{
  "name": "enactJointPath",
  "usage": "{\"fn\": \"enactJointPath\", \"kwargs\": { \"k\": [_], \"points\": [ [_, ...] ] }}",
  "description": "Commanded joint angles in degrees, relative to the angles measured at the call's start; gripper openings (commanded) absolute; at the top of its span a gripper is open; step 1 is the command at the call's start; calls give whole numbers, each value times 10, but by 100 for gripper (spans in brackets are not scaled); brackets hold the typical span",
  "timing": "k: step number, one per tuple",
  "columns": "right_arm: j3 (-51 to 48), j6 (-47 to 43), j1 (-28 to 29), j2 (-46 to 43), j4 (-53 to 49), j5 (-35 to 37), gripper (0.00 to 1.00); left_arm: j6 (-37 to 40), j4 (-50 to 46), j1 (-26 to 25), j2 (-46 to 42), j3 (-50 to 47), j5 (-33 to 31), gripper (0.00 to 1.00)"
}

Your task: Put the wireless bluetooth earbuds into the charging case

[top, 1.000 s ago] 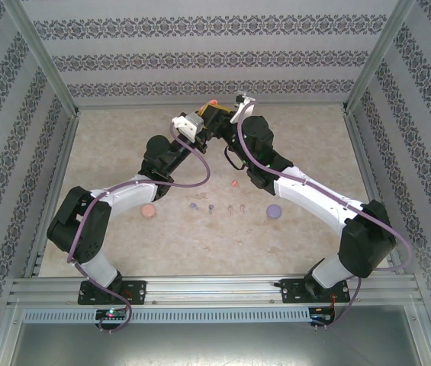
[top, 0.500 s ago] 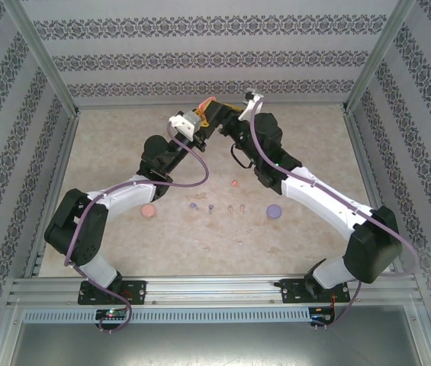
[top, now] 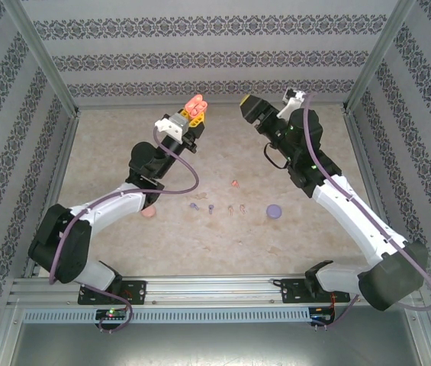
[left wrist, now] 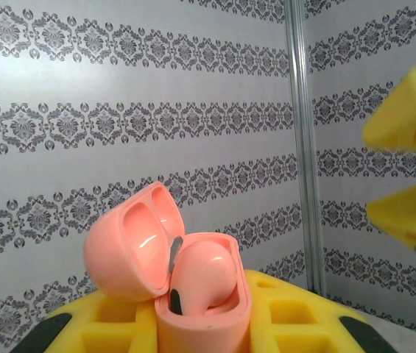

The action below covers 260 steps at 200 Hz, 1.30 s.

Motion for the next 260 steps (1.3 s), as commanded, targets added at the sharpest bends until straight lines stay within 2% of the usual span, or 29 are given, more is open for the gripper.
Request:
{"fn": "enactJointPath", "kwargs": {
  "k": [1,36,67,92,119,140,169,260],
  "points": [
    [-19,2,-3,9,-78,-44,73,15,-13,-1,-38,-19,-8,0],
    [-14,-21,1,41,-171,-49,72,21,-39,-1,-82,-55,-18,0],
    [35,-86,27,102,-285,-9,72,23,-45,0,-102,-79,-23,0],
    [81,-186,36,162,-344,-26,71,22,-51,0,-113,-91,-23,0],
    [144,-343,38,236,-424,-55,70,23,-57,1,-127,-99,-26,0],
    [177,-447,40,282,-475,-47,69,23,-61,2,-135,-102,-28,0],
    [213,-543,44,342,-529,-25,67,19,-65,3,-139,-102,-26,0],
    [254,-568,46,451,-555,-8,57,25,-67,4,-133,-96,-27,0]
  ]
}}
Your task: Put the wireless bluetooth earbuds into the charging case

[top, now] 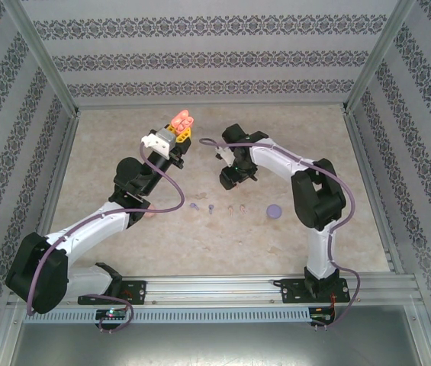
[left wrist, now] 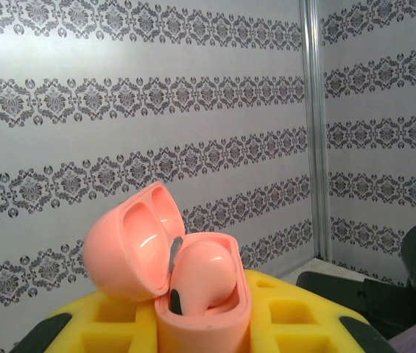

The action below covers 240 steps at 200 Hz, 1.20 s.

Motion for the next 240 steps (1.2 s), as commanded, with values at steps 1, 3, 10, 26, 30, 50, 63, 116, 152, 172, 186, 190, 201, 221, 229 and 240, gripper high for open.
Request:
{"fn": "enactJointPath", "kwargs": {
  "k": [1,3,10,26,30,50,63,116,152,172,186,190,201,221,229,240],
  "points": [
    [23,-18,5,15,-17,14,57,12,6,3,-5,2,-3,0],
    [24,-18,5,16,-17,15,57,12,6,3,-5,3,-3,0],
    [28,-16,4,21,-18,20,56,13,6,3,-4,4,-2,0],
    [38,-8,2,33,-19,27,55,14,6,3,-2,5,-3,0],
    [41,-4,2,35,-21,27,55,13,5,3,-2,4,-2,0],
    [51,17,-1,46,-19,30,55,14,6,3,1,5,-3,0],
    [54,23,-1,51,-17,27,56,14,7,3,3,6,-3,0],
    [65,27,-4,75,-23,42,55,18,1,3,2,10,-2,0],
    [68,31,-6,83,-20,44,52,18,0,3,3,10,-2,0],
    [68,31,-6,86,-19,44,51,17,0,3,4,10,-2,0],
    [68,32,-6,88,-19,45,50,17,1,3,4,9,-2,0],
    [68,32,-6,89,-20,46,50,16,1,3,4,9,-2,0],
    [67,32,-6,91,-19,48,50,17,1,3,4,10,-3,0],
    [65,34,-7,93,-18,51,49,17,0,3,4,9,-2,0],
    [64,35,-7,93,-15,50,48,17,0,3,4,10,-2,0],
    [63,36,-8,94,-15,52,47,17,-1,3,4,9,-3,0]
  ]
}}
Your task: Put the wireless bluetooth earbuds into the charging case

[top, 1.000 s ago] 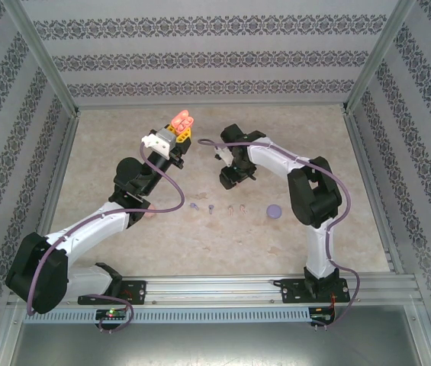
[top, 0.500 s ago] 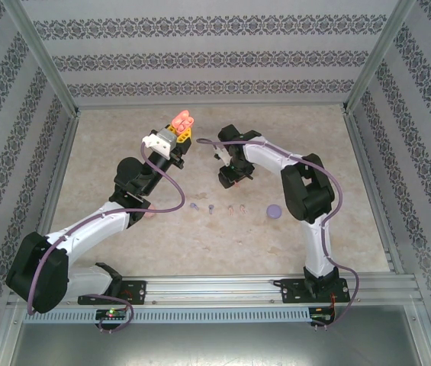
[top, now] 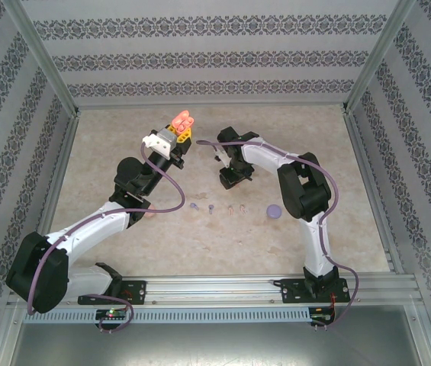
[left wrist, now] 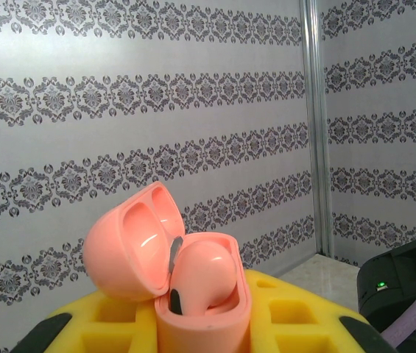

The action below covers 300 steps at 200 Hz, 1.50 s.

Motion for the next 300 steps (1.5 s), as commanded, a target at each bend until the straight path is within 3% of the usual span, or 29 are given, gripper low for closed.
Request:
{"fn": "enactJointPath", "kwargs": {
  "k": [1,237,300],
  "points": [
    [8,11,-7,8,-7,13,47,10,1,3,1,8,-3,0],
    [-16,34,-4,12,11,19,38,8,4,3,2,6,-3,0],
    [-24,47,6,12,21,26,31,3,5,3,-1,1,-3,0]
  ]
}}
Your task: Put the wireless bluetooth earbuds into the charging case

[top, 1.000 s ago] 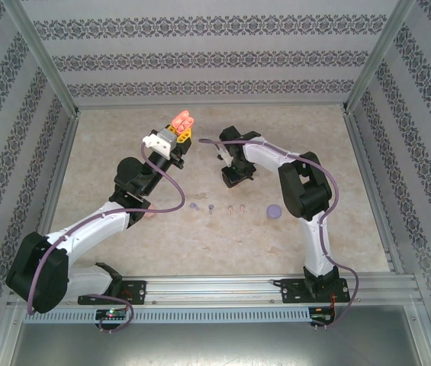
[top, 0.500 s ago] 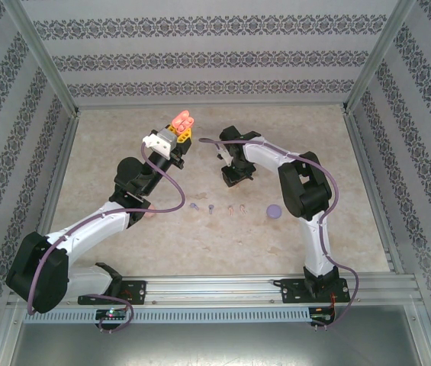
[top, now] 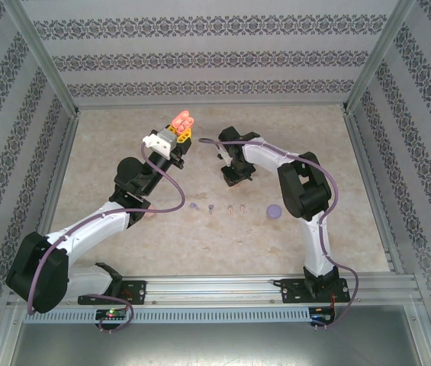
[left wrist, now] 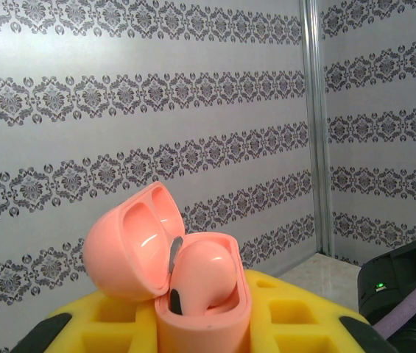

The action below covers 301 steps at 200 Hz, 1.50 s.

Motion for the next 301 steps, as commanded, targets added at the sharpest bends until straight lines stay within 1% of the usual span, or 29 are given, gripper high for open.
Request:
{"fn": "enactJointPath", "kwargs": {
  "k": [1,72,108,129,180,209,269,301],
  "points": [
    [-18,15,10,8,3,10,31,2,5,2,-1,1,-3,0],
    [-32,29,20,-29,19,23,25,1,2,3,-4,3,-3,0],
    [-39,33,22,-57,27,33,24,0,2,3,-5,2,0,0],
    [-44,35,23,-89,36,40,22,1,0,3,-5,5,0,0],
    [-39,36,25,-160,49,53,22,4,1,3,-5,9,2,0],
    [-30,31,30,-218,62,67,22,9,-2,3,-5,12,8,0],
    [23,2,55,-324,96,96,23,20,-15,3,5,31,49,0],
    [27,-12,67,-375,145,109,22,22,-25,3,18,40,70,0]
  ]
}}
